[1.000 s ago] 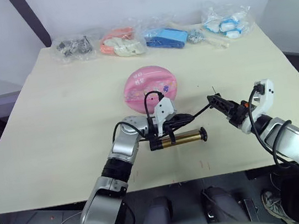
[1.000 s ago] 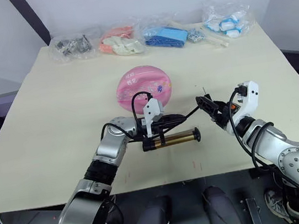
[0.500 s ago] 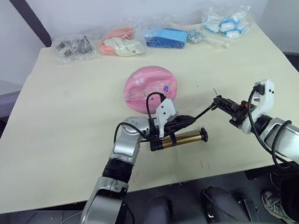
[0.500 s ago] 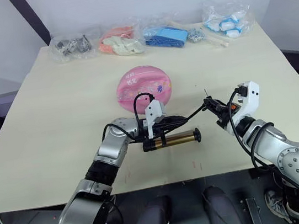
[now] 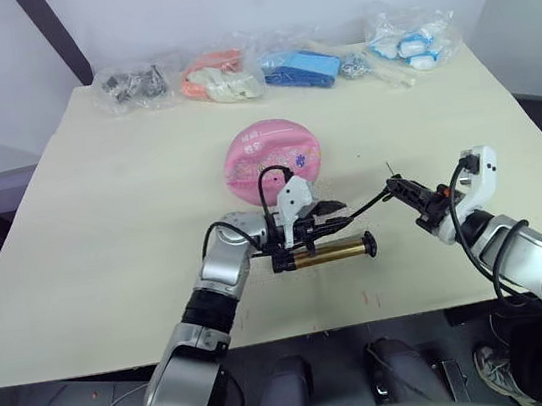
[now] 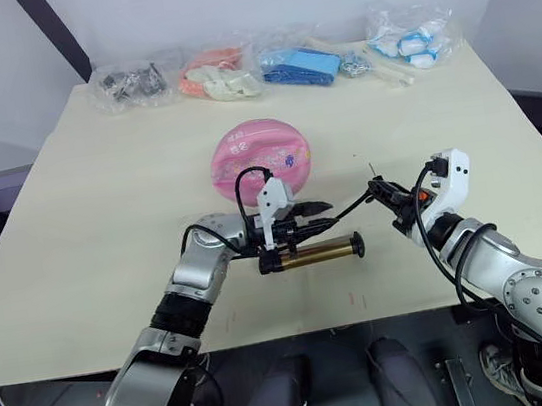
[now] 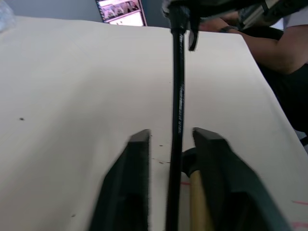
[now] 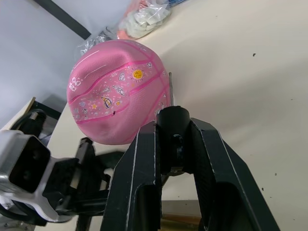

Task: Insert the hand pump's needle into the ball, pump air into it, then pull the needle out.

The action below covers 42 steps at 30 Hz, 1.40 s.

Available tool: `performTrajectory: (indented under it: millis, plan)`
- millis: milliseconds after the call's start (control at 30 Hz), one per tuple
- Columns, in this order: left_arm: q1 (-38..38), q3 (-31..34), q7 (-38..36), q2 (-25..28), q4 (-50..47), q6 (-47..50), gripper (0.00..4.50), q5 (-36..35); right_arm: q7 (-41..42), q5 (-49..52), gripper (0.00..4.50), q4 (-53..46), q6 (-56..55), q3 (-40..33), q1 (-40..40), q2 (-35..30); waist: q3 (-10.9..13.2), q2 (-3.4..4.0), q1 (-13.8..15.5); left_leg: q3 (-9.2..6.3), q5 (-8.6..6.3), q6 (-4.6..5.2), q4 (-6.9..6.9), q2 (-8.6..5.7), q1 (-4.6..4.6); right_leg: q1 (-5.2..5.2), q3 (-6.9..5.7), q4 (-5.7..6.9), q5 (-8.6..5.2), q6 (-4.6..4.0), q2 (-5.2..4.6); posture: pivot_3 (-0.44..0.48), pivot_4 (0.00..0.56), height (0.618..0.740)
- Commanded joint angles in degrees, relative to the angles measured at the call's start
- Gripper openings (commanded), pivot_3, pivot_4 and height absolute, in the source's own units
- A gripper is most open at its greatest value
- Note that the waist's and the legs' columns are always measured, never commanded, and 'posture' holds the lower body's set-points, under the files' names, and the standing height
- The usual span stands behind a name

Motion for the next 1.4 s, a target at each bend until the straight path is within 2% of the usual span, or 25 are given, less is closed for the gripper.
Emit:
performTrajectory:
  millis: [33, 100, 133, 367, 500, 633, 700, 767, 933, 1167, 1400]
  plan:
    - [1.4, 1.2, -0.3, 1.1, -7.4, 2.7, 3.39, -2.8, 2.7, 0.5, 0.33, -1.9, -0.3, -0.7, -0.4, -1.1, 0.0, 0.00, 0.0, 0.00, 0.00, 0.00, 0.00, 0.00, -0.01, 0.00, 0.00, -0.01, 0.00, 0.00, 0.00, 0.000, 0.150, 0.740]
    - [2.7, 1.9, -0.3, 2.3, -11.2, 4.6, 4.28, -4.1, 4.3, 0.4, 0.33, -2.2, -0.4, -0.9, -0.3, -1.7, 0.0, 0.01, -0.1, 0.00, 0.00, 0.00, 0.00, 0.01, -0.01, 0.00, 0.00, -0.01, 0.00, 0.00, 0.00, 0.000, 0.150, 0.740]
    - [3.3, 2.6, 0.0, 3.1, -13.1, 5.7, 4.43, -4.9, 5.4, 0.2, 0.33, -2.3, -0.4, -1.0, -0.2, -2.2, 0.0, 0.01, -0.1, 0.00, 0.00, 0.00, 0.00, 0.01, -0.01, -0.01, 0.00, -0.01, 0.00, 0.00, 0.00, 0.000, 0.150, 0.740]
    - [5.1, 8.2, 2.1, 7.8, -20.4, 8.9, 4.43, -8.9, 13.5, -2.1, 0.33, -2.7, -0.9, -1.2, 0.7, -5.6, 0.0, 0.01, 0.0, 0.00, 0.00, 0.00, -0.01, 0.06, -0.01, -0.02, -0.03, -0.03, -0.01, 0.01, 0.03, 0.000, 0.150, 0.740]
    - [5.2, 12.8, 3.5, 11.3, -22.0, 10.2, 4.43, -10.9, 20.7, -5.0, 0.33, -3.5, -1.6, -1.4, 2.0, -8.5, 0.0, 0.01, 0.0, 0.00, 0.00, 0.00, -0.01, 0.05, -0.03, -0.02, -0.03, -0.05, -0.01, 0.01, 0.02, 0.000, 0.150, 0.740]
    - [5.2, 14.7, 4.5, 12.8, -21.7, 10.7, 4.43, -11.9, 25.2, -8.7, 0.33, -4.2, -2.9, -0.7, 3.0, -10.3, 0.0, 0.01, 0.1, 0.00, 0.00, 0.00, -0.01, 0.06, -0.01, -0.02, -0.04, -0.06, -0.06, 0.10, 0.03, 0.000, 0.150, 0.740]
    - [4.7, 16.7, 5.1, 14.4, -19.4, 10.3, 4.43, -11.5, 27.9, -10.5, 0.33, -5.5, -4.3, -0.2, 2.6, -10.3, 0.0, 0.00, 0.1, 0.01, 0.00, 0.00, -0.01, 0.06, -0.02, -0.02, -0.04, -0.07, -0.13, 0.21, 0.02, 0.000, 0.150, 0.740]
    - [3.7, 18.6, 5.7, 16.1, -16.1, 9.5, 4.43, -11.2, 32.7, -18.0, 0.33, -7.2, -8.5, 1.6, 2.8, -12.0, 0.1, 0.00, 0.0, -0.01, -0.01, 0.00, -0.01, 0.06, -0.03, -0.02, -0.06, -0.08, -0.14, 0.22, 0.02, 0.000, 0.150, 0.740]
    - [0.5, 18.4, 4.5, 19.4, -7.4, 4.2, 4.43, -8.0, 42.5, -36.8, 0.33, -5.0, -23.2, 6.5, 4.8, -13.7, 0.1, -0.01, 0.2, -0.01, -0.01, 0.00, -0.02, 0.08, -0.02, -0.04, -0.11, -0.10, -0.15, 0.25, 0.04, 0.000, 0.150, 0.740]
    - [-5.1, 18.5, 3.9, 19.7, -0.6, 2.9, 4.43, -8.2, 46.0, -44.3, 0.33, -2.0, -32.0, 7.8, 4.1, -10.0, 0.1, -0.12, 0.2, -0.02, -0.01, 0.00, 0.01, 0.05, -0.10, -0.05, -0.11, -0.16, -0.11, 0.22, 0.00, 0.000, 0.150, 0.740]
    - [-9.6, 17.1, 2.8, 20.1, 6.2, 0.4, 4.43, -5.6, 48.2, -47.6, 0.33, -1.0, -34.8, 8.4, 3.9, -8.8, 0.1, -0.12, 0.1, -0.03, 0.00, 0.00, 0.00, 0.06, -0.06, -0.06, -0.12, -0.10, 0.00, 0.03, 0.02, 0.000, 0.150, 0.740]
